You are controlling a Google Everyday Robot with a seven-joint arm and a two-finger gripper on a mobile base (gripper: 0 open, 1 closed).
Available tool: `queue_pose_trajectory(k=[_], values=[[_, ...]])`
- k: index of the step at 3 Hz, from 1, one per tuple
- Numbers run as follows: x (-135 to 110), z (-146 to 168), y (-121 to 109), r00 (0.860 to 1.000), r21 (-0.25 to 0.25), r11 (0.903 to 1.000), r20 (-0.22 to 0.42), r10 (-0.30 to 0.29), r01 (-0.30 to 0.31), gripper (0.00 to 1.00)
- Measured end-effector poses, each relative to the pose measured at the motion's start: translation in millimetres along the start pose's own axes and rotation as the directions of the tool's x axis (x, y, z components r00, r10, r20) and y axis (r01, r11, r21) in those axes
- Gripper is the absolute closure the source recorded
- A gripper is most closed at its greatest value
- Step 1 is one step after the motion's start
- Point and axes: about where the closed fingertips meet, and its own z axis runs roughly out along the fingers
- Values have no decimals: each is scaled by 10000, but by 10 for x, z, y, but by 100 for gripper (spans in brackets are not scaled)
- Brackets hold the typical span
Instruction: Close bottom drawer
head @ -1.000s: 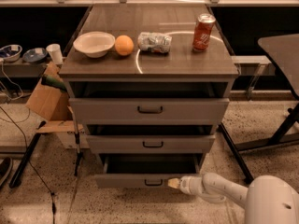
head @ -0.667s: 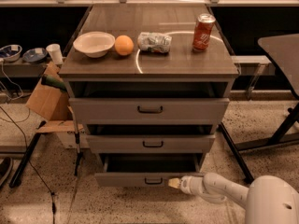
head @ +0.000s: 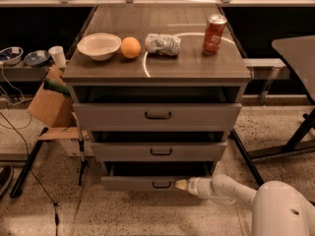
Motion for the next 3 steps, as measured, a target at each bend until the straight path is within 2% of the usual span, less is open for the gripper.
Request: queue_pose_trajectory(k=[1, 2, 3], values=[[-147, 52, 35, 9997, -210, 9996, 183, -174, 178, 100], [-457, 257, 153, 9984, -739, 9963, 393, -414, 443, 100], [-440, 247, 154, 9984, -740, 9963, 391, -419, 447, 100]])
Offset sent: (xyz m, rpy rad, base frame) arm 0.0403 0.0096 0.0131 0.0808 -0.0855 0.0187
